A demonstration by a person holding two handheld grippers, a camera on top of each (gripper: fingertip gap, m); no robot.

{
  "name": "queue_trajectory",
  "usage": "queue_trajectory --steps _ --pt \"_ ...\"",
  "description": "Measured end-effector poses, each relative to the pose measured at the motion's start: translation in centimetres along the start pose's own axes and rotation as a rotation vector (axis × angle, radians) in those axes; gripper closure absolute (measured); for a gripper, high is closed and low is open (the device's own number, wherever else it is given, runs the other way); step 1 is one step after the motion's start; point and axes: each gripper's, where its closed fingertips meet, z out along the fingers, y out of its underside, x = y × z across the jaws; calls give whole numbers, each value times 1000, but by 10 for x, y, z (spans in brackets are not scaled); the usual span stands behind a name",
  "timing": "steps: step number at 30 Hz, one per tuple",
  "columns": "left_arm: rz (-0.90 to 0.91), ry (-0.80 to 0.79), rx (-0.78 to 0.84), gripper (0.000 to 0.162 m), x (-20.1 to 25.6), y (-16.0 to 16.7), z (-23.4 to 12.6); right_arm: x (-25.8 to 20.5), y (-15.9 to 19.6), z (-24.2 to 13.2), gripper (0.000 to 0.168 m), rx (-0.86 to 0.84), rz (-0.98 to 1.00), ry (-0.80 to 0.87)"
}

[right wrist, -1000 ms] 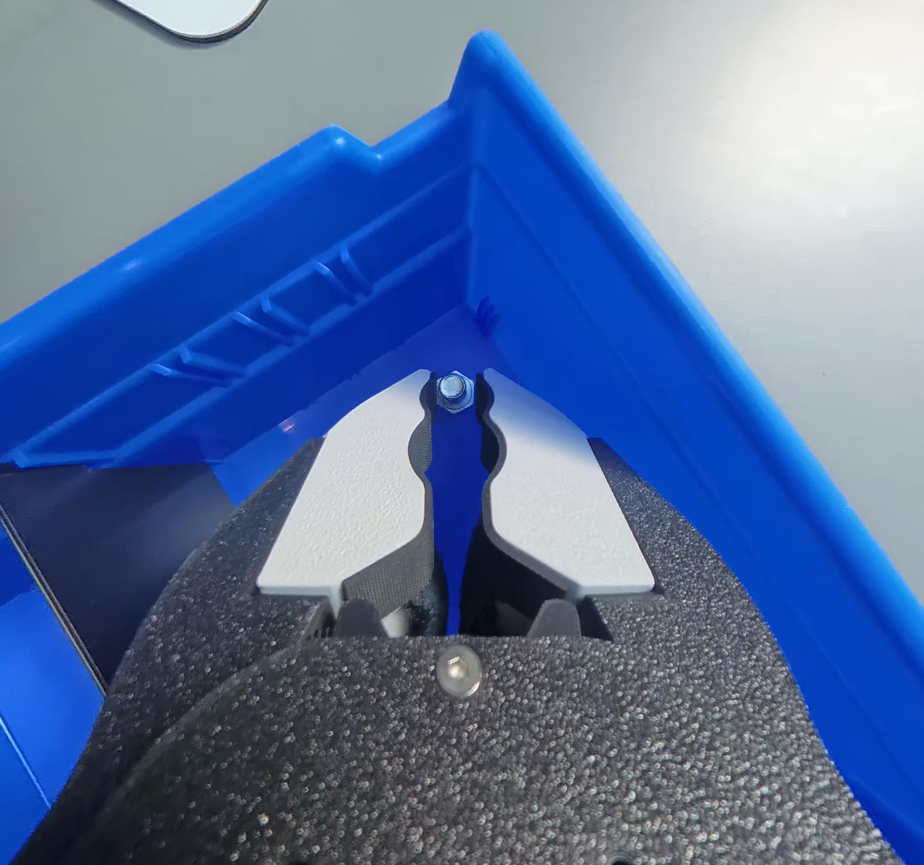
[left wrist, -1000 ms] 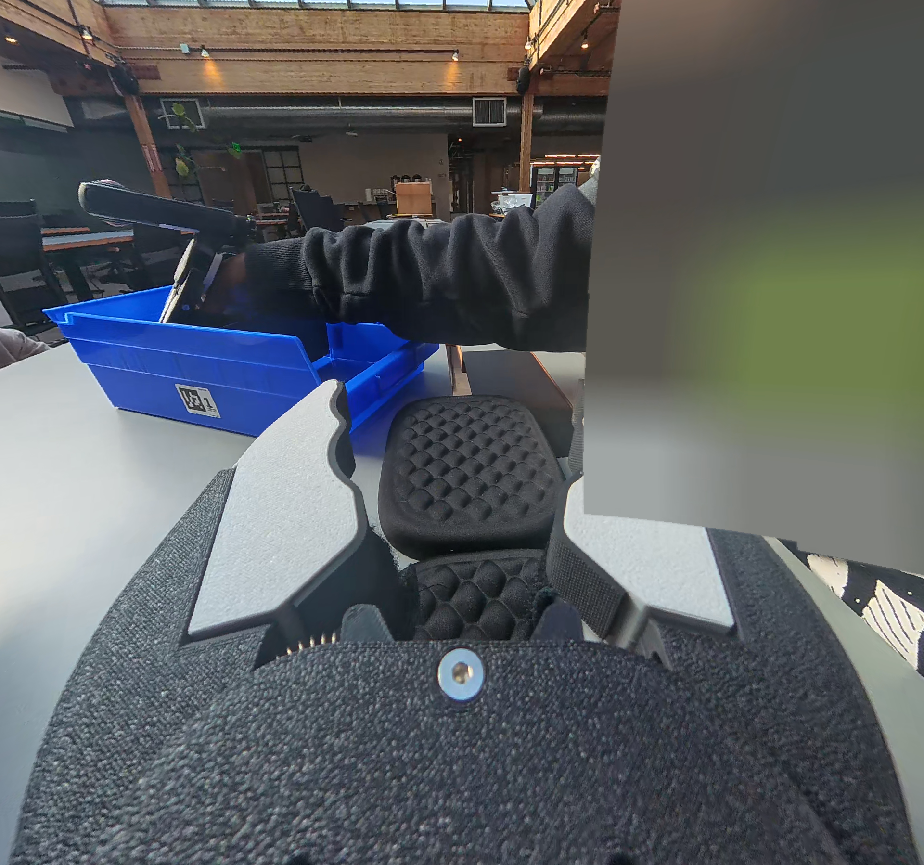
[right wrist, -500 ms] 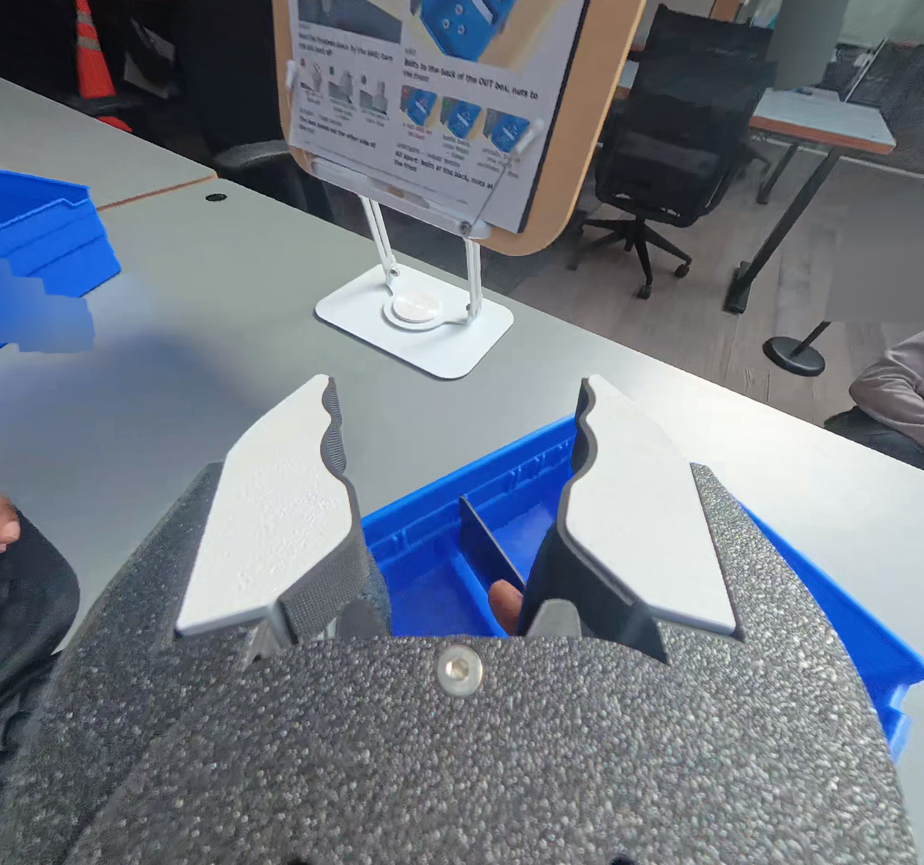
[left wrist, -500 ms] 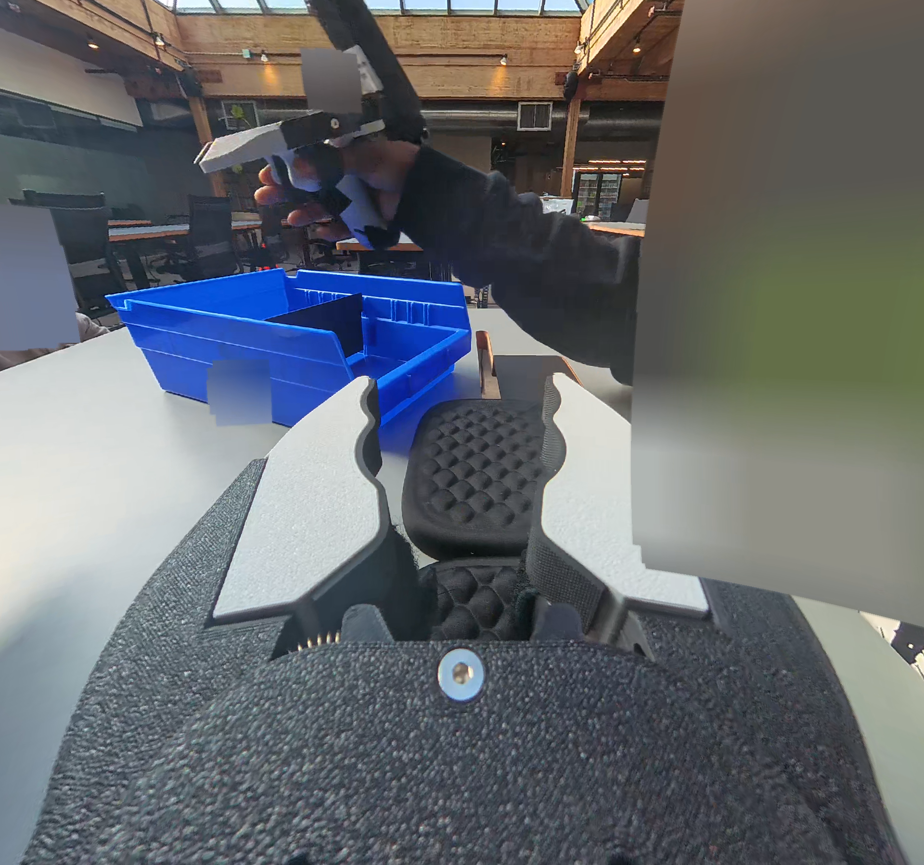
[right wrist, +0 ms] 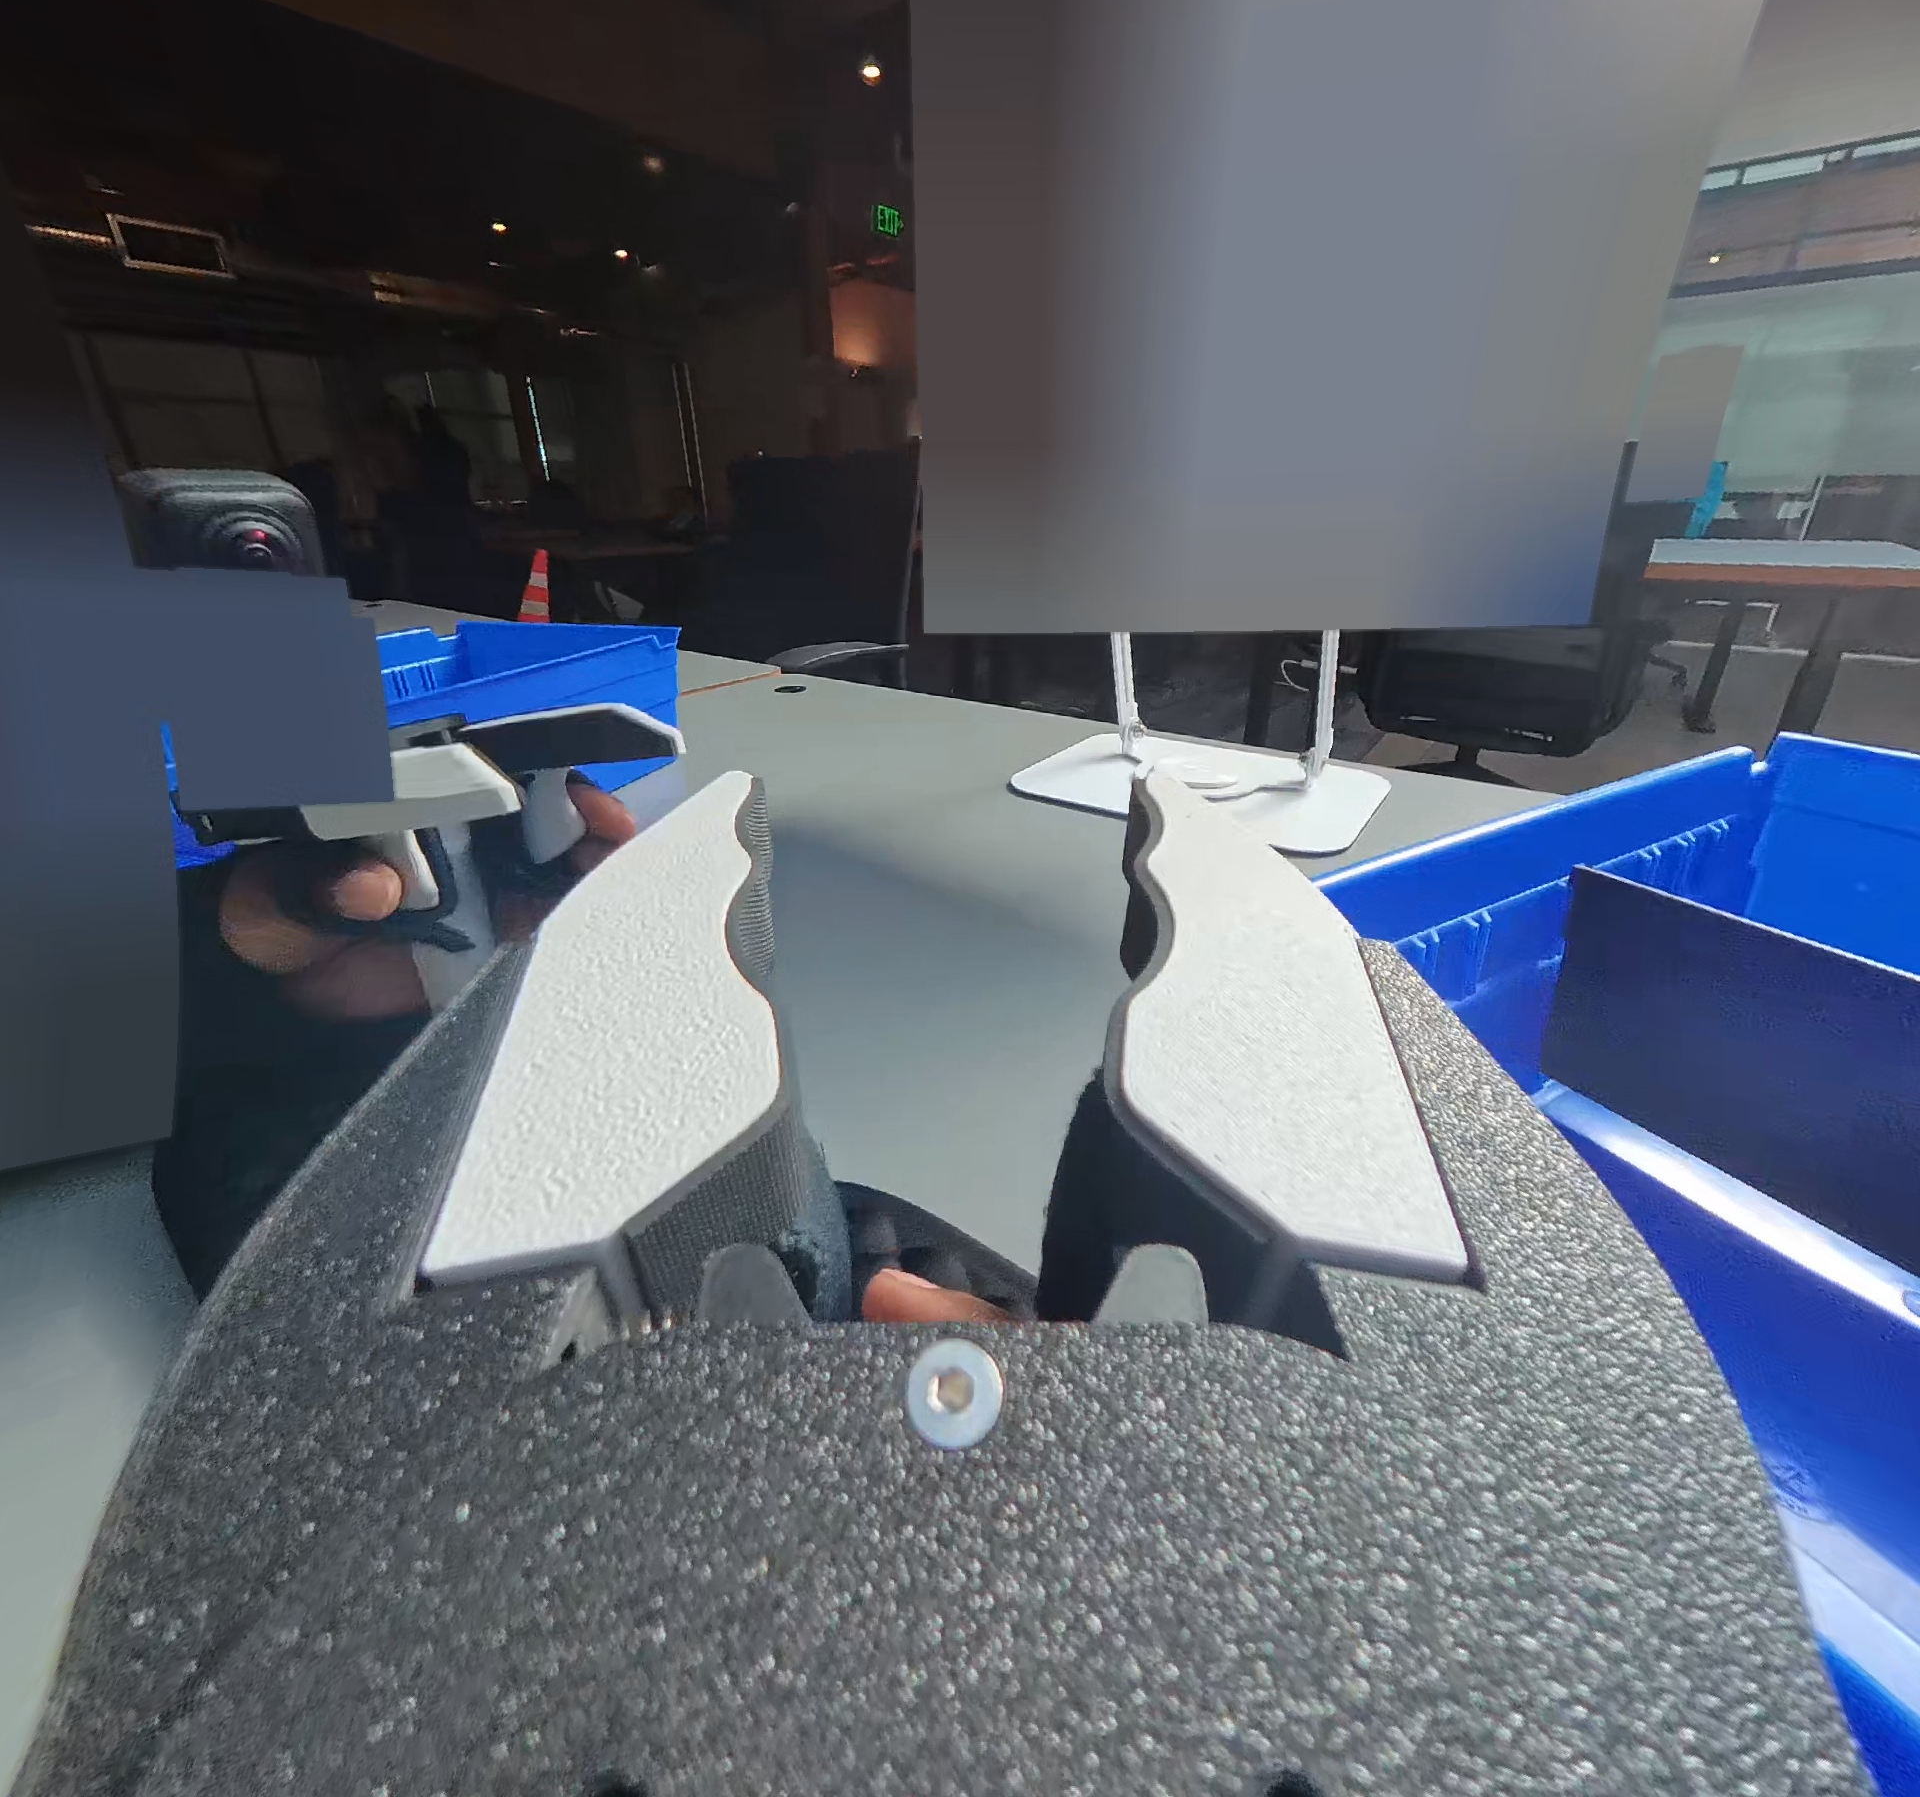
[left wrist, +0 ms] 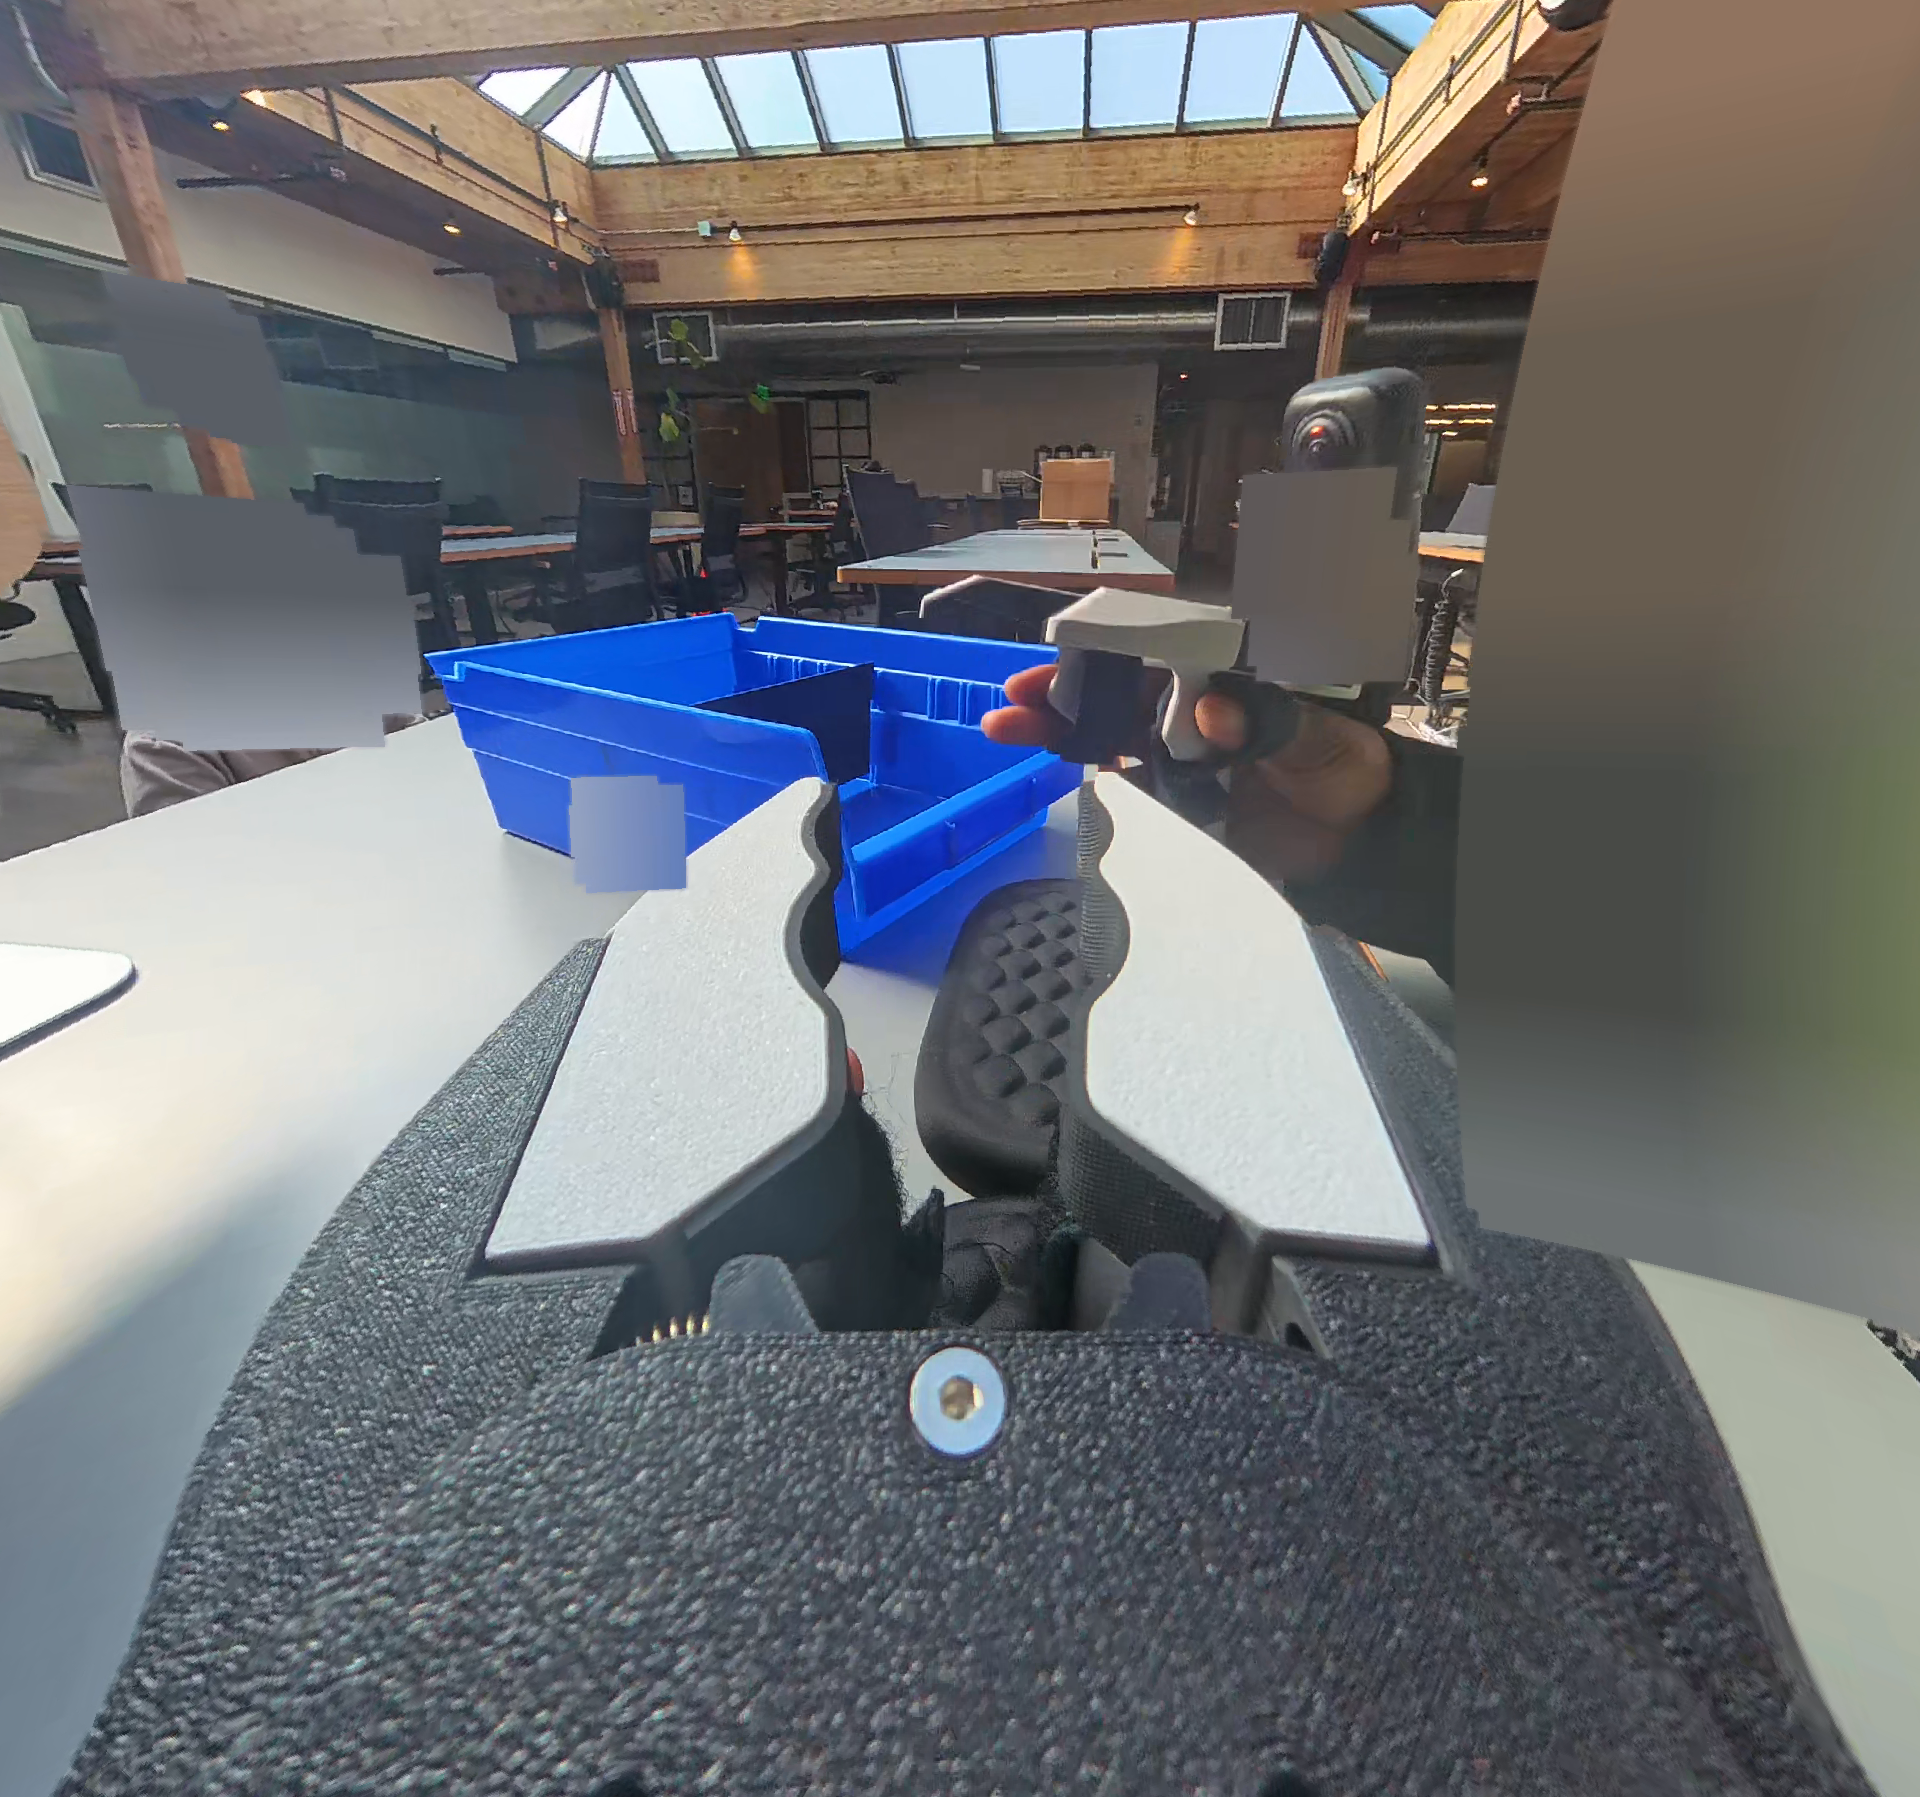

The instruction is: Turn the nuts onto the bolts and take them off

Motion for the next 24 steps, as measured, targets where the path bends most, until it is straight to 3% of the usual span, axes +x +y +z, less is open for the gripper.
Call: queue_trajectory --steps 4,8,12,16,19,24 --pt "35 -68 30 119 -6 -14 -9 -1 12 0 108 -34 -11 -4" --pt "68 -255 12 119 -25 -53 -40 -1 14 0 111 -33 0 -14" --pt "111 -580 -134 116 -71 -96 -120 1 13 -1 115 -22 10 -10" --pt "116 -929 -329 113 -123 -116 -228 -1 16 0 116 -40 9 -24" --pt "33 -1146 -503 110 -153 -96 -301 -4 18 1 116 -50 -6 -33" --pt "-228 -1220 -782 105 -174 -23 -363 -5 16 0 116 -39 -10 -41"
